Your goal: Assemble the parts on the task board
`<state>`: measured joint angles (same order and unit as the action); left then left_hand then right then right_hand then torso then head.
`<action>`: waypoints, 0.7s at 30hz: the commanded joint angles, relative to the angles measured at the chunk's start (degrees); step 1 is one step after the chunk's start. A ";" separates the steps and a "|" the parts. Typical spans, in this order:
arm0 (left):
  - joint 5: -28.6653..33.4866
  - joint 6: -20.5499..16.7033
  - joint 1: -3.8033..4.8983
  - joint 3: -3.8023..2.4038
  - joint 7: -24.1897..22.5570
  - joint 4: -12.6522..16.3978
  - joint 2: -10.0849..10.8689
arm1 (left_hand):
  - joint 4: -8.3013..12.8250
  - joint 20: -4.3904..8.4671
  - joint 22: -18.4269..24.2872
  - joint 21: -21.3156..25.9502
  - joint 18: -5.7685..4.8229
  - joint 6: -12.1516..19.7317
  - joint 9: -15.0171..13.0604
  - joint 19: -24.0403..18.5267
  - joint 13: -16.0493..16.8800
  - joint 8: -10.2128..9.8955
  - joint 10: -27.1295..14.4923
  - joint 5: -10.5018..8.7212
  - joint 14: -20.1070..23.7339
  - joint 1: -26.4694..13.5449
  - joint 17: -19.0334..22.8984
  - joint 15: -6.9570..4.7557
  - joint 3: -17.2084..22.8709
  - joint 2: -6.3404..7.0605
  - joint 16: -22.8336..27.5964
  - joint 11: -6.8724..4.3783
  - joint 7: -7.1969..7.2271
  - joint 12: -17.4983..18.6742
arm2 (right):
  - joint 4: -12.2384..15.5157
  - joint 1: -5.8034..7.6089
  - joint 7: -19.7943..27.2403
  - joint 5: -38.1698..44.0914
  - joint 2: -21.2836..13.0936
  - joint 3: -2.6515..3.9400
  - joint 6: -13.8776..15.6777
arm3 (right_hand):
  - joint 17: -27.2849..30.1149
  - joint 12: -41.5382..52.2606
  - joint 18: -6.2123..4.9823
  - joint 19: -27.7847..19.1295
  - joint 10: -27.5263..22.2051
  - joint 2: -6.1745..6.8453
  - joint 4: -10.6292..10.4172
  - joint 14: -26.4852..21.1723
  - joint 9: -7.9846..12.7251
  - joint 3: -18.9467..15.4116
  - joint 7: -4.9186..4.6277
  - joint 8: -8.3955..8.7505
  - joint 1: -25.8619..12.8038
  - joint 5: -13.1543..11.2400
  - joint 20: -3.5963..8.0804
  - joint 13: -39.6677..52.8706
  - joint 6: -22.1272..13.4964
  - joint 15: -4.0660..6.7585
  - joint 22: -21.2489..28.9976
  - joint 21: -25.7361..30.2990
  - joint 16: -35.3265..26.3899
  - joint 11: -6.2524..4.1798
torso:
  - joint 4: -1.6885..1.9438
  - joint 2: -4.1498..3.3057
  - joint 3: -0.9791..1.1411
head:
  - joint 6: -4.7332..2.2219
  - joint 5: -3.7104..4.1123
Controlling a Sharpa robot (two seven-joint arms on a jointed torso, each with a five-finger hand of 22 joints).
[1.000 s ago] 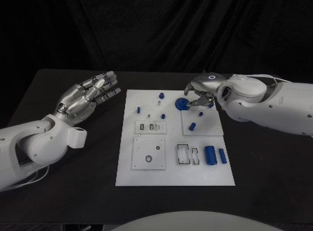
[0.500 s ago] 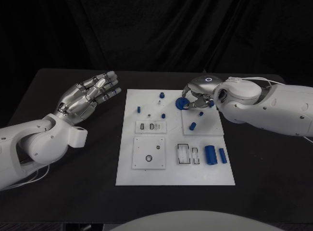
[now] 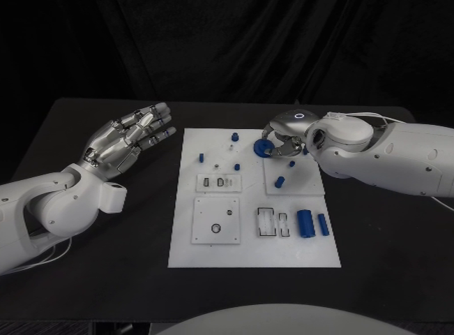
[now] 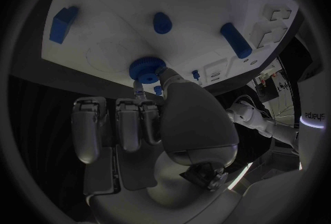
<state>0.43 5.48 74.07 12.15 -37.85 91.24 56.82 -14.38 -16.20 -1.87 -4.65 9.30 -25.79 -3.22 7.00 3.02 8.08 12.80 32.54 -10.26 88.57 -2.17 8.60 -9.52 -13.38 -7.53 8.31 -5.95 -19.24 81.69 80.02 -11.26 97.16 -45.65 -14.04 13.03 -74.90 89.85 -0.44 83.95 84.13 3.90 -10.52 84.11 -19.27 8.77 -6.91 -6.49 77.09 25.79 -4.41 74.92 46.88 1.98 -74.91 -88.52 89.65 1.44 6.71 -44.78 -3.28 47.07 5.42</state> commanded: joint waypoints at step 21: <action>0.19 1.23 -0.16 -0.05 0.20 0.00 -0.02 | -0.02 -0.30 0.05 0.02 1.02 0.52 0.09 0.04 -0.04 -0.11 -0.19 0.01 0.15 0.51 -0.06 0.43 0.49 0.05 -0.26 0.39 0.03 0.04 | 2.27 0.71 2.99 -0.75 -1.00 0.01 9.27 | -15.10 0.15 0.44 6.05 5.87 0.45 3.07 5.89 -6.64 3.38 1.97 -7.44 1.83 4.90 0.56 15.08 9.99 0.65 -15.09 -1.48 0.35 -0.70 | -0.05 0.01 -0.02 | 0.07 -0.32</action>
<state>0.43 5.91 74.01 12.15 -37.25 91.18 56.88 -14.54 -16.20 -1.88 -4.64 9.30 -25.79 -3.22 7.00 3.02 8.08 12.80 32.54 -10.26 88.57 -2.17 8.60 -9.37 -13.38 -7.52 8.31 -5.95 -19.24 83.45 80.28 -9.70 96.98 -46.64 -14.17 17.56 -74.90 89.85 -0.44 84.16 83.92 4.97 -7.80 83.89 -19.35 12.10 -8.69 -9.43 79.05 30.58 -4.20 74.91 51.86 2.20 -74.95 -89.86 89.65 1.23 6.62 -44.79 -3.30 47.01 5.10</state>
